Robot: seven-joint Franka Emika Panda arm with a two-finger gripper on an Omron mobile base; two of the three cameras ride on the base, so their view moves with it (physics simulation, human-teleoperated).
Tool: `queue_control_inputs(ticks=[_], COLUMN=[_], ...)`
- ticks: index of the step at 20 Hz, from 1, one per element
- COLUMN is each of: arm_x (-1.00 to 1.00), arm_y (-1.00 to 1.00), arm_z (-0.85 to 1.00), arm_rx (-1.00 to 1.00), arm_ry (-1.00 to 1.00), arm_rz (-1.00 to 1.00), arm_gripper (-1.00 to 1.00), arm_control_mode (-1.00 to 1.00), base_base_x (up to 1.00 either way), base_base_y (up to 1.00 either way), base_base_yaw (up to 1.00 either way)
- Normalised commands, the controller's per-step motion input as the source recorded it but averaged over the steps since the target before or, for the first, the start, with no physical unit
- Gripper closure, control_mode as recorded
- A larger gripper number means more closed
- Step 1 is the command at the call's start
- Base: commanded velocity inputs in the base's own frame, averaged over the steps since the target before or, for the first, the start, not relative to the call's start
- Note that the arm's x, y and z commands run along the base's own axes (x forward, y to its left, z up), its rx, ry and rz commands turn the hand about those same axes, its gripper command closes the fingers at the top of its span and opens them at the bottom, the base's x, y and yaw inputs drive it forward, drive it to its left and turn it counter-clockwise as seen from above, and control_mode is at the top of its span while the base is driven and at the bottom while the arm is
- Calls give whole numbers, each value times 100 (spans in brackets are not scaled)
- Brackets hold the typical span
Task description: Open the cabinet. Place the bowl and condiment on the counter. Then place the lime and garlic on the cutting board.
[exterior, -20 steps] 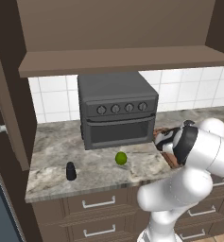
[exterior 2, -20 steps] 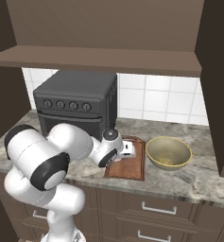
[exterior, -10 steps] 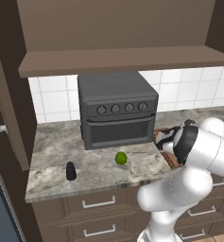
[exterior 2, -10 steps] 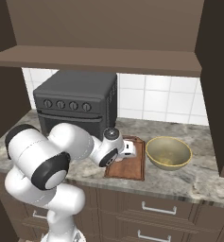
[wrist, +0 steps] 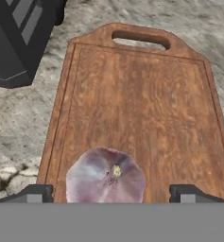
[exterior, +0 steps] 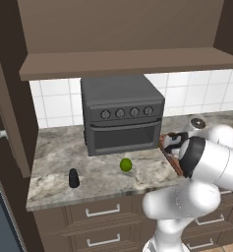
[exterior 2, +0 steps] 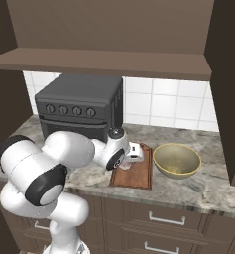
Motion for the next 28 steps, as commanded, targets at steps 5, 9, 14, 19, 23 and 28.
queue_control_inputs(ticks=[5,9,14,19,23,28], arm_x=[-5,-22,-31,-28,-15,-2], arm_y=[8,20,34,48,60,65], arm_z=[49,41,32,21,5,0], arm_rx=[-4,-4,-2,0,0,0], arm_ry=[10,11,10,5,0,0], arm_rz=[0,1,5,4,1,0], arm_gripper=[-100,-100,-100,-100,-100,-100], arm_control_mode=[-100,-100,-100,-100,-100,-100], base_base_x=[0,0,0,0,0,0], base_base_y=[0,0,0,0,0,0], base_base_yaw=[0,0,0,0,0,0])
